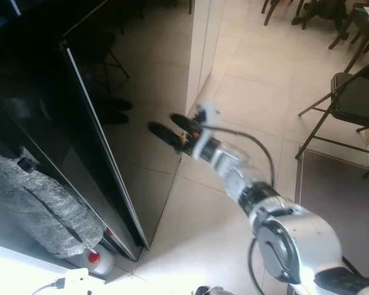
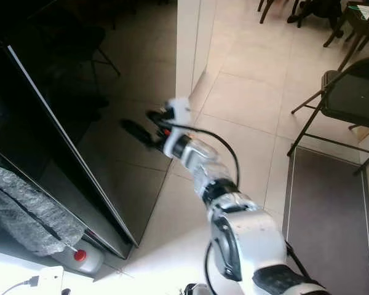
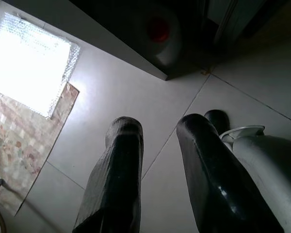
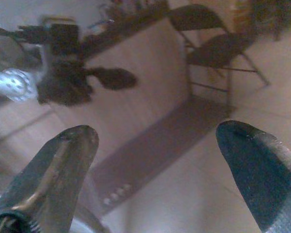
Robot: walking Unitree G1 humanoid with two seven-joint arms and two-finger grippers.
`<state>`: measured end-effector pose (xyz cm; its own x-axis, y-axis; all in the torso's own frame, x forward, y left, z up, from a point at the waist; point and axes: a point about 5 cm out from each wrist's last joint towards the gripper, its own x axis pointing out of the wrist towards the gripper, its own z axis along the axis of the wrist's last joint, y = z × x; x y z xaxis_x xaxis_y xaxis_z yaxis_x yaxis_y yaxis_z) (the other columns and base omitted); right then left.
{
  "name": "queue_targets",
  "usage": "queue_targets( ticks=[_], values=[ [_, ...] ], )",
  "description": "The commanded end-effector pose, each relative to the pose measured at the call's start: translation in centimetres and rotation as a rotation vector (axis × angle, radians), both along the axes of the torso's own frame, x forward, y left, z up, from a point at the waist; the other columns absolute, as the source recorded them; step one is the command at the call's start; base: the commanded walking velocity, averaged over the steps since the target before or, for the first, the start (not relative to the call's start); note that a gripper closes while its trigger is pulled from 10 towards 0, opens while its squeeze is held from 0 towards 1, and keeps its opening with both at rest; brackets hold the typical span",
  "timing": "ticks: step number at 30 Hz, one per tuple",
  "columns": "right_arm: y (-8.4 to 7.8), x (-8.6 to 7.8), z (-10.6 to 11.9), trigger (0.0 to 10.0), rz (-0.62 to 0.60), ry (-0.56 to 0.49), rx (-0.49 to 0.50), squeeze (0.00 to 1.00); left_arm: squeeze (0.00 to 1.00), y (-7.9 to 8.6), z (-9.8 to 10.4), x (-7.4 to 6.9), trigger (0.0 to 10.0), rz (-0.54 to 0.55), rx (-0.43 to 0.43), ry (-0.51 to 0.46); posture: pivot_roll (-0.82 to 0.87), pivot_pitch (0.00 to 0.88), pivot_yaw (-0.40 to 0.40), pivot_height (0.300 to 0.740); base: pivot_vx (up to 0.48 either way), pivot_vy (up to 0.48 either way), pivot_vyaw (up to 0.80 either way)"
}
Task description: Restocking fridge
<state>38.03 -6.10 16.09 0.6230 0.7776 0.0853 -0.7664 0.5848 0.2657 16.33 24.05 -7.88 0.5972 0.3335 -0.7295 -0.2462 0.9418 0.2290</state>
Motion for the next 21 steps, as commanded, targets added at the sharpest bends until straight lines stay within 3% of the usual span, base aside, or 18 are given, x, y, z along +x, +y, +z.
queue_targets(
  ticks=[1, 4, 6, 10, 14, 17, 19, 21],
  values=[
    [-1.4, -0.5, -0.9, 10.0, 0.011, -0.053, -0.054, 0.0, 0.0, 0.2, -0.3, -0.8, 10.0, -0.018, -0.005, 0.029, -0.02, 0.16, -0.023, 0.74, 0.0, 0.0, 0.0],
    [-2.2, -0.9, -1.7, 10.0, 0.008, -0.09, -0.112, 0.0, 0.0, 0.3, -0.2, -0.7, 10.0, -0.03, -0.004, 0.03, -0.03, 0.159, -0.009, 0.74, 0.0, 0.0, 0.0],
    [-3.1, -1.6, -3.0, 10.0, 0.024, -0.126, -0.206, 0.0, 0.0, 0.6, -0.1, -0.4, 10.0, -0.053, 0.005, 0.031, -0.05, 0.152, 0.002, 0.74, 0.0, 0.0, 0.0],
    [-3.0, -2.4, -3.8, 10.0, 0.087, -0.163, -0.272, 0.0, 0.0, 0.9, 0.2, -0.1, 10.0, -0.066, 0.012, 0.025, -0.05, 0.142, 0.006, 0.74, 0.0, 0.0, 0.0],
    [-3.3, -2.8, -4.5, 10.0, 0.083, -0.146, -0.273, 0.0, 0.0, 1.1, 0.4, 0.3, 10.0, -0.067, 0.009, 0.011, -0.04, 0.138, 0.004, 0.74, 0.0, 0.0, 0.0],
    [-3.7, -2.9, -5.2, 10.0, 0.029, -0.121, -0.277, 0.0, 0.0, 0.9, 0.4, 0.4, 10.0, -0.072, -0.003, 0.001, -0.04, 0.138, 0.004, 0.74, 0.0, 0.0, 0.0],
    [-5.1, -3.9, -8.5, 10.0, -0.185, 0.012, -0.3, 0.0, 0.0, 0.9, 0.4, 0.3, 10.0, -0.076, -0.002, 0.003, -0.03, 0.145, 0.003, 0.74, 0.0, 0.0, 0.0],
    [-5.6, -4.6, -9.9, 10.0, -0.241, 0.067, -0.295, 0.0, 0.0, 0.9, 0.3, 0.2, 10.0, -0.076, -0.003, 0.008, -0.03, 0.148, 0.003, 0.74, 0.0, 0.0, 0.0]
  ],
)
